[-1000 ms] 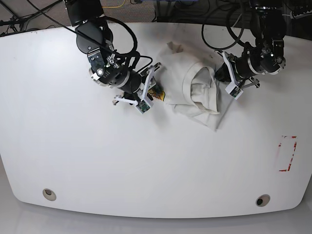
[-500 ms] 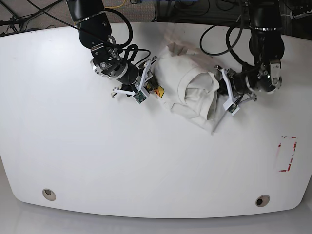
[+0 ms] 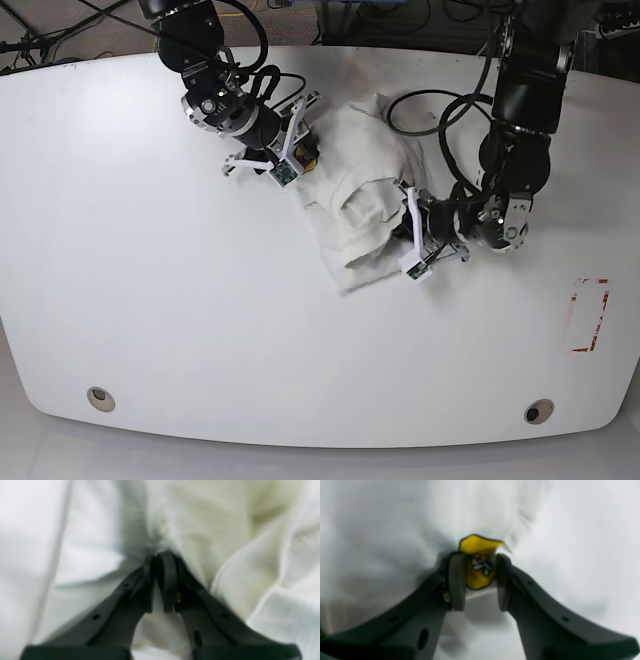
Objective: Fold the T-shirt properly
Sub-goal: 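Regrasp the shirt bundle with both grippers and fold it over, then open the left gripper and move it away from the folded shirt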
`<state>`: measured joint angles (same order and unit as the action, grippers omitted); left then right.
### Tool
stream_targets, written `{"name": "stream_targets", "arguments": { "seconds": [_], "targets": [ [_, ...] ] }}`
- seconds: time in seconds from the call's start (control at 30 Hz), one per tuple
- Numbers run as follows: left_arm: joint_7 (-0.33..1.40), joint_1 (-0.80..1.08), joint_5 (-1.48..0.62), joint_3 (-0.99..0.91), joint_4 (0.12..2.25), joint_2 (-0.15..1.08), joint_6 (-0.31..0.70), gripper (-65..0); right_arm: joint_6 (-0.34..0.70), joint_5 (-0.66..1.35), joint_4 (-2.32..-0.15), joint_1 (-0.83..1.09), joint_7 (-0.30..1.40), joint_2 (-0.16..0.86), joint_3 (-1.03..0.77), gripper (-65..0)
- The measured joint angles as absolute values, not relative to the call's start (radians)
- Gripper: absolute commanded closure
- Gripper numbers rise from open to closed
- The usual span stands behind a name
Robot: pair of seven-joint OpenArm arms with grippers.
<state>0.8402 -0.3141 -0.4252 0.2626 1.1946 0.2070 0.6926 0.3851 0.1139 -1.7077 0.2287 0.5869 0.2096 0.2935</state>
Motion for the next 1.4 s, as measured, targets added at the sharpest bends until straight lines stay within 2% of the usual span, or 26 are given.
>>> {"name": "stream_targets", "arguments": {
  "seconds": [0.17,0.37,0.6,0.7,0.77,0.9,1.0,1.1,1.23,1.33,1.4],
  "targets": [
    [0.837,-0.355,-0.427,0.272,1.143,0.163,0.693,-5.0,0.395,0.131,-1.743,0.272,0.582,0.205,0.296,-18.7],
    [0.854,-0.398,-0.428,0.268,1.161,0.152,0.693,-5.0,0.386,0.105,-1.758,0.268,0.609,0.154,0.294,-18.7],
    [0.929,-0.393,-0.436,0.265,1.332,0.208,0.694,-5.1,0.397,0.115,-1.801,0.273,0.615,0.157,0.3,-19.3],
    [0.944,-0.388,-0.436,0.265,1.415,0.24,0.697,-5.1,0.399,0.126,-1.853,0.267,0.694,0.177,0.281,-19.7],
    [0.944,-0.38,-0.443,0.257,1.478,0.271,0.697,-5.1,0.402,0.134,-1.894,0.259,0.758,0.177,0.255,-21.9],
    [0.989,-0.341,-0.442,0.197,1.56,0.297,0.698,-5.3,0.401,0.18,-1.974,0.224,0.841,0.175,0.203,-33.3],
    [1.012,-0.304,-0.439,0.115,1.599,0.3,0.698,-10.6,0.403,0.249,-1.99,0.187,0.84,0.165,0.171,-43.9],
    [1.029,-0.262,-0.443,0.022,1.649,0.303,0.697,-18.1,0.403,0.29,-1.988,0.157,0.852,0.161,0.15,-50.7],
    [1.037,-0.208,-0.445,-0.11,1.682,0.305,0.697,-27.5,0.4,0.334,-1.981,0.116,0.859,0.163,0.144,-53.1],
    [1.045,-0.177,-0.434,-0.197,1.684,0.307,0.697,-31.4,0.399,0.368,-1.954,0.073,0.865,0.163,0.144,-53.1],
    [1.055,-0.154,-0.429,-0.232,1.687,0.307,0.697,-31.1,0.398,0.375,-1.932,0.044,0.867,0.163,0.144,-53.1]
  ]
}}
